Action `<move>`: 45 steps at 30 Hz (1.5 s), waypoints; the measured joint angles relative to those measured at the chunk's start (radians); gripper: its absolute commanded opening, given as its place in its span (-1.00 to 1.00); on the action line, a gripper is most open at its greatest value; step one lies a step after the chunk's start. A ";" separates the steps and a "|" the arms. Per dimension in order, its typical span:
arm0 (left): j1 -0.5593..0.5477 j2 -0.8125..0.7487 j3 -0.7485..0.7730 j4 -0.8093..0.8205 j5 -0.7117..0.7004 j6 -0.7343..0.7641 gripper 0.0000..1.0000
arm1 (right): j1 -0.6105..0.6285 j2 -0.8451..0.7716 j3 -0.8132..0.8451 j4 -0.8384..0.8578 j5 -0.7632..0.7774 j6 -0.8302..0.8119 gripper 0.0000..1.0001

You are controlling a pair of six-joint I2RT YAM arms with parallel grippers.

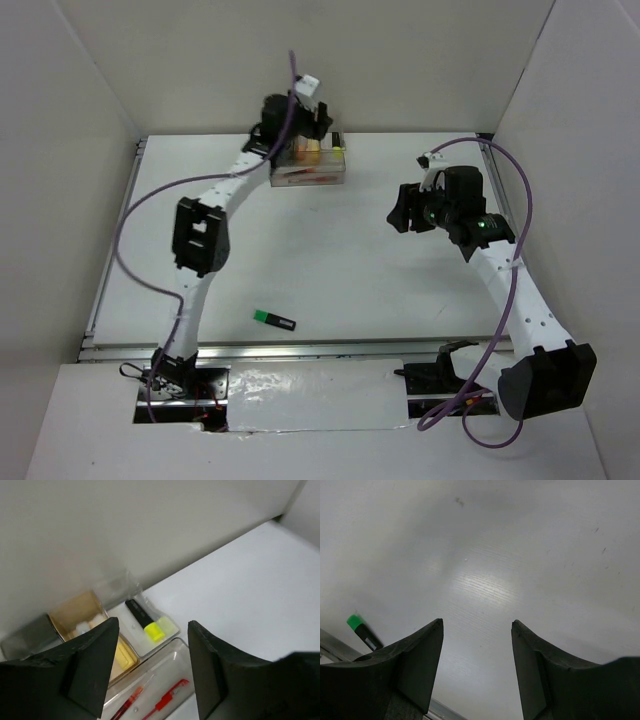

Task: Sort the stationery into containers
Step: Place the pen in the storage box, then pick up the pen from the corner of the board.

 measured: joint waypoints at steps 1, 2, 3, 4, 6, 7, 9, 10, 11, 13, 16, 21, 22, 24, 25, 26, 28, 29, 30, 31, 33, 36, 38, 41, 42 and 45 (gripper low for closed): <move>0.025 -0.056 -0.002 -0.052 0.070 -0.010 0.36 | -0.001 0.000 0.000 0.000 0.000 0.000 0.27; 0.064 -0.141 -0.034 -0.090 0.178 -0.028 0.35 | -0.001 0.000 0.000 0.000 0.000 0.000 0.27; 0.101 -0.229 -0.089 -0.119 0.259 -0.032 0.34 | -0.002 0.000 0.000 0.000 0.000 0.000 0.27; 0.152 -0.339 -0.169 -0.145 0.340 -0.029 0.33 | -0.002 0.001 0.000 0.000 -0.001 0.000 0.27; 0.251 -0.546 -0.329 -0.198 0.475 0.007 0.31 | -0.002 0.002 0.000 0.000 0.000 0.000 0.27; 0.310 -0.659 -0.429 -0.226 0.535 0.040 0.31 | -0.002 0.003 0.000 0.001 -0.001 0.000 0.27; 0.401 -0.861 -0.613 -0.323 0.635 0.177 0.31 | 0.007 0.004 0.000 0.000 0.000 0.000 0.27; 0.421 -0.938 -0.683 -0.400 0.672 0.269 0.32 | 0.013 0.005 0.000 0.000 0.001 0.000 0.27; 0.423 -1.007 -0.756 -0.489 0.702 0.377 0.33 | 0.021 0.005 0.000 0.001 0.000 0.000 0.27; 0.390 -1.102 -0.888 -0.669 0.742 0.587 0.34 | 0.040 0.008 0.000 0.000 -0.001 0.000 0.27; 0.315 -1.167 -1.087 -0.909 0.748 0.867 0.36 | 0.048 0.009 0.000 0.001 -0.003 0.000 0.27; 0.240 -1.225 -1.336 -1.138 0.689 1.135 0.43 | 0.022 0.027 0.000 0.001 -0.002 0.000 0.27; 0.228 -1.236 -1.358 -1.159 0.677 1.177 0.44 | 0.021 0.035 0.000 0.001 -0.002 0.000 0.27; 0.206 -1.251 -1.392 -1.180 0.661 1.243 0.47 | 0.019 0.058 0.000 0.001 -0.001 0.000 0.27; 0.198 -1.252 -1.408 -1.184 0.652 1.278 0.48 | 0.019 0.070 0.000 0.000 -0.001 0.000 0.27; 0.193 -1.252 -1.422 -1.184 0.645 1.296 0.49 | 0.019 0.077 0.000 0.000 -0.001 0.000 0.27; 0.179 -1.252 -1.450 -1.176 0.632 1.324 0.48 | 0.019 0.084 0.000 0.000 -0.001 0.000 0.27; 0.170 -1.252 -1.462 -1.165 0.626 1.331 0.47 | 0.019 0.084 0.000 0.000 -0.001 0.000 0.27; 0.158 -1.252 -1.475 -1.146 0.620 1.330 0.44 | 0.020 0.080 0.000 0.001 -0.001 0.000 0.27; 0.143 -1.252 -1.486 -1.122 0.613 1.327 0.43 | 0.020 0.078 0.000 0.000 -0.001 0.000 0.27; 0.109 -1.252 -1.505 -1.068 0.596 1.307 0.40 | 0.022 0.074 0.000 0.001 -0.001 0.000 0.27; 0.051 -1.252 -1.522 -0.981 0.568 1.261 0.37 | 0.026 0.068 0.000 0.001 -0.002 0.000 0.27; 0.010 -1.252 -1.530 -0.928 0.550 1.217 0.35 | 0.026 0.064 0.000 0.001 -0.001 0.000 0.27; -0.065 -1.252 -1.532 -0.863 0.511 1.149 0.32 | 0.026 0.053 0.000 0.001 -0.001 0.000 0.27; -0.101 -1.252 -1.532 -0.843 0.494 1.127 0.31 | 0.026 0.051 0.000 0.001 -0.001 0.000 0.27; -0.189 -1.246 -1.530 -0.814 0.447 1.080 0.27 | 0.026 0.046 0.000 0.001 -0.001 0.000 0.27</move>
